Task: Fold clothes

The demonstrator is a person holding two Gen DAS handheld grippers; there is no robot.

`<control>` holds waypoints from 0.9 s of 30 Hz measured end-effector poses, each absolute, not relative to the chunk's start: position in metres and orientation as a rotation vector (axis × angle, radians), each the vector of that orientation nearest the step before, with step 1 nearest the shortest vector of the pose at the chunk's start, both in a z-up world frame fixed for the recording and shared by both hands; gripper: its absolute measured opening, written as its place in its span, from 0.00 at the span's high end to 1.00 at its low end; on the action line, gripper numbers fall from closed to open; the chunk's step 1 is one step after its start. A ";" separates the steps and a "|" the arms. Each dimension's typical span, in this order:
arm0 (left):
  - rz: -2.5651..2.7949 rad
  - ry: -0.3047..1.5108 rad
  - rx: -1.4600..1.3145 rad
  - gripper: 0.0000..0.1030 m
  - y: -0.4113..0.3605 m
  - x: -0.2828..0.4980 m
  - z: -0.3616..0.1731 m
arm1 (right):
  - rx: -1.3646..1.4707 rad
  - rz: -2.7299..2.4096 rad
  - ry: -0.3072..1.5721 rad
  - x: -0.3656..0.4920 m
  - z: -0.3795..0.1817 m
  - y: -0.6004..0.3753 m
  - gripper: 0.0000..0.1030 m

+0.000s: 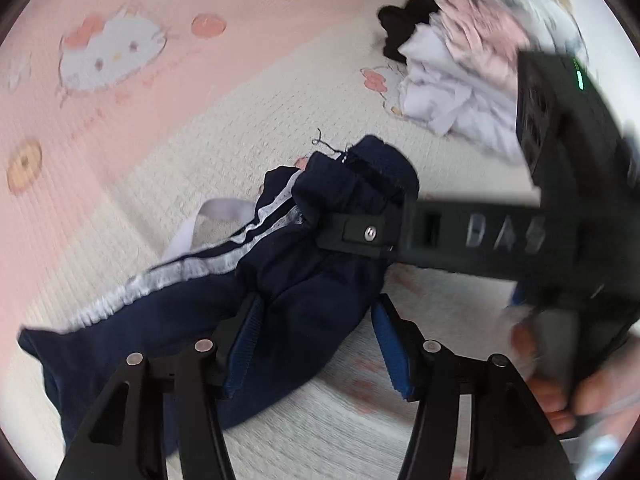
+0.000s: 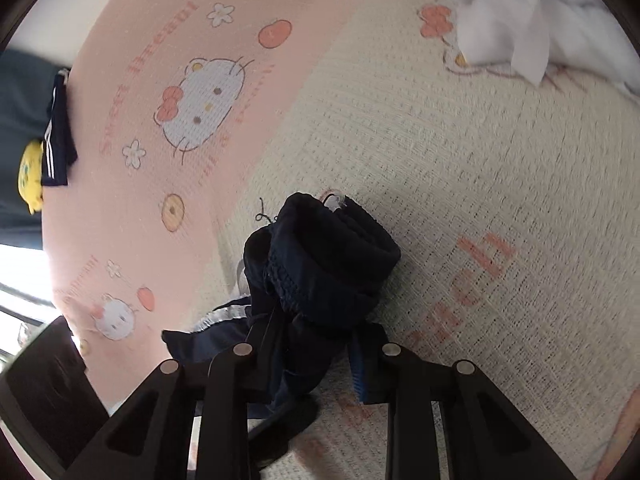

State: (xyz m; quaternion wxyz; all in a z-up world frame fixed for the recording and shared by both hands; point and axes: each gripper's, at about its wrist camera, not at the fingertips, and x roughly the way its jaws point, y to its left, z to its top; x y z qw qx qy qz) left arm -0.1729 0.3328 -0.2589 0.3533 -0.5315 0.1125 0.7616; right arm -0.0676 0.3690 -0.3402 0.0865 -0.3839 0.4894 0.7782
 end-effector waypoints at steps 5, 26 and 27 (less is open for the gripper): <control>1.948 0.043 -1.457 0.49 0.305 -0.182 -0.242 | -1.124 2.325 1.411 -0.061 -0.335 0.367 0.76; 1.931 -0.261 -1.528 0.49 0.220 -0.201 -0.230 | -1.150 2.565 0.253 -0.081 -0.272 0.269 0.76; 1.921 -0.289 -1.530 0.49 0.215 -0.203 -0.229 | -1.148 2.573 0.196 -0.083 -0.270 0.263 0.76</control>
